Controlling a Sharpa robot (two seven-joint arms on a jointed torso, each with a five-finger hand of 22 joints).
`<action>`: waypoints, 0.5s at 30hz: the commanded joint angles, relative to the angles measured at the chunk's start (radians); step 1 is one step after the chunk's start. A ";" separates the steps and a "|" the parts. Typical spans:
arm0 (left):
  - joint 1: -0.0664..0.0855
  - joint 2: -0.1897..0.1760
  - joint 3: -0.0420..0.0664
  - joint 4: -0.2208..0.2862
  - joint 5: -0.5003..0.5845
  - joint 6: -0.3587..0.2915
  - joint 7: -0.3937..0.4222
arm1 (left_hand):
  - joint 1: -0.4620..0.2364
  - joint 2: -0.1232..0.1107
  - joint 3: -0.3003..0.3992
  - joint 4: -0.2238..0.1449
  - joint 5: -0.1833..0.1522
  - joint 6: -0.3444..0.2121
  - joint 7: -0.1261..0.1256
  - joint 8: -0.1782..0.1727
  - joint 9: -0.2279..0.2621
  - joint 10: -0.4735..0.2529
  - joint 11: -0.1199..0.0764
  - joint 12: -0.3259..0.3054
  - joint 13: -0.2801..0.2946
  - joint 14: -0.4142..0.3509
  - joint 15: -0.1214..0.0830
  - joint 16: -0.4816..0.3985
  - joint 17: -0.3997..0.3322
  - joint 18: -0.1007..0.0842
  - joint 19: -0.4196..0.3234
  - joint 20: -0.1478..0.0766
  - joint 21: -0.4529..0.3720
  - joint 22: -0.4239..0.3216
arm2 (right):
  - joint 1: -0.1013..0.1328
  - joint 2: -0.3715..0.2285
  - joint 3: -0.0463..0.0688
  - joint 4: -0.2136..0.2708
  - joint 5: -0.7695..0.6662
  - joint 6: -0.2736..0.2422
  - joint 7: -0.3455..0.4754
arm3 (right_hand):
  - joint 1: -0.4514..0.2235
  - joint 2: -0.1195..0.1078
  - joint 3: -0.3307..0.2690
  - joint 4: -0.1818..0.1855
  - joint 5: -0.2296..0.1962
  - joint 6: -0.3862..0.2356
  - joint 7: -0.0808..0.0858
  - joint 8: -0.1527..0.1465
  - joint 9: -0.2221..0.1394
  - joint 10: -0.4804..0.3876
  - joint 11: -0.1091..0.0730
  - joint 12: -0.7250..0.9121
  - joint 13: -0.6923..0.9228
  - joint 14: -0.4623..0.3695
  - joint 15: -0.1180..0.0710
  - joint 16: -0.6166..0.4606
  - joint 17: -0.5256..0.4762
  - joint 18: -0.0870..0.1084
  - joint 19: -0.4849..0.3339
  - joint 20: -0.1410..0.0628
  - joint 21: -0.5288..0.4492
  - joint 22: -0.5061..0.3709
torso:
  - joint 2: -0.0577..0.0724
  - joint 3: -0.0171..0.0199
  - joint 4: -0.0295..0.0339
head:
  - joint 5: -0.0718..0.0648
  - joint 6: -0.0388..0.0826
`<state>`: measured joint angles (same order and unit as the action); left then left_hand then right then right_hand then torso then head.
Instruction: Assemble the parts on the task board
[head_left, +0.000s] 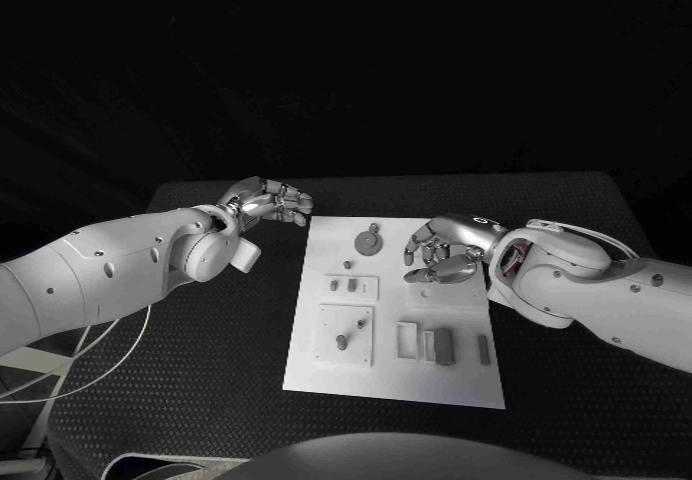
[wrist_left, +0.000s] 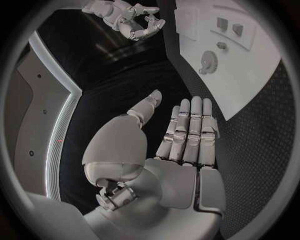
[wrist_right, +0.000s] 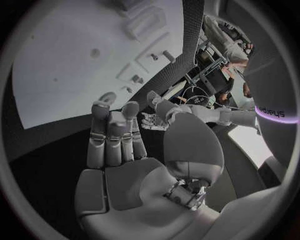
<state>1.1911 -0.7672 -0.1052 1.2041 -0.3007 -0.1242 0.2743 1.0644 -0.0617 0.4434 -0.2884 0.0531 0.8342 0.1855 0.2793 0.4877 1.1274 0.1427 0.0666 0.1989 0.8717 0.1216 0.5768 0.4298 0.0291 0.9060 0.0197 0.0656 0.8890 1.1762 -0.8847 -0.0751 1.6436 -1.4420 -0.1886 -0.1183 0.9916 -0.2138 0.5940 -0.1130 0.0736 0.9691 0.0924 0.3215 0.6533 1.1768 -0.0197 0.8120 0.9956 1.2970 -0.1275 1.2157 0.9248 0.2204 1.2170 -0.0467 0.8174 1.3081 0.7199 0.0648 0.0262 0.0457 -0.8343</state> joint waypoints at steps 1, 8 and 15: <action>0.001 0.002 0.001 -0.002 0.007 0.009 0.008 | 0.008 -0.001 -0.006 0.001 -0.002 -0.003 0.006 0.004 -0.001 -0.002 0.001 0.002 -0.001 0.009 0.000 -0.006 0.001 0.011 0.001 0.004 0.004 -0.001 | 0.000 -0.015 -0.001 0.012 0.067 0.131 -0.101 | -0.044 0.009 -0.003 0.041 0.001 0.016 -0.004 0.009 0.012 -0.004 -0.003 0.049 0.038 0.010 -0.003 0.027 0.015 0.041 0.012 0.000 0.012 0.023 | 0.000 0.0015 -0.0001 | -0.005 0.005; 0.001 0.003 0.001 -0.004 0.007 0.011 0.008 | 0.007 -0.001 -0.006 0.001 -0.002 -0.003 0.006 0.004 -0.001 -0.002 0.001 0.002 -0.001 0.010 0.000 -0.006 0.002 0.011 0.001 0.004 0.004 -0.002 | 0.000 -0.067 -0.016 0.036 0.195 0.282 -0.211 | -0.103 0.020 0.009 0.122 0.002 0.040 -0.020 0.018 0.041 0.010 -0.018 0.134 0.093 0.018 -0.018 0.100 0.059 0.041 0.028 -0.022 0.045 0.023 | 0.000 0.0024 0.0009 | -0.017 0.009; 0.001 0.004 0.001 -0.006 0.007 0.012 0.008 | 0.007 -0.001 -0.006 0.002 -0.002 -0.003 0.006 0.004 -0.001 -0.002 0.001 0.002 -0.001 0.010 0.001 -0.007 0.003 0.011 0.001 0.004 0.004 -0.002 | 0.000 -0.105 -0.036 0.039 0.306 0.390 -0.322 | -0.159 0.043 -0.008 0.167 0.000 0.048 -0.024 0.013 0.056 0.015 -0.024 0.183 0.131 0.014 -0.023 0.133 0.076 0.041 0.031 -0.034 0.065 0.023 | 0.001 0.0004 -0.0005 | -0.027 0.013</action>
<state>1.1911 -0.7656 -0.1054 1.1977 -0.2994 -0.1241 0.2742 1.0644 -0.0617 0.4433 -0.2884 0.0531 0.8342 0.1855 0.2790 0.4879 1.1274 0.1427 0.0666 0.1991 0.8717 0.1216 0.5768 0.4307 0.0291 0.9060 0.0197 0.0655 0.8881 1.1762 -0.9872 -0.1096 1.6806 -1.2235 0.0898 -0.3507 0.8378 -0.1692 0.5843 0.0492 0.0736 1.0105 0.0661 0.3389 0.7083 1.1883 -0.0450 0.9918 1.1255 1.3151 -0.1452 1.3456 1.0003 0.2202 1.2469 -0.0737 0.8786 1.3079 0.7204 0.0655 0.0266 0.0222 -0.8225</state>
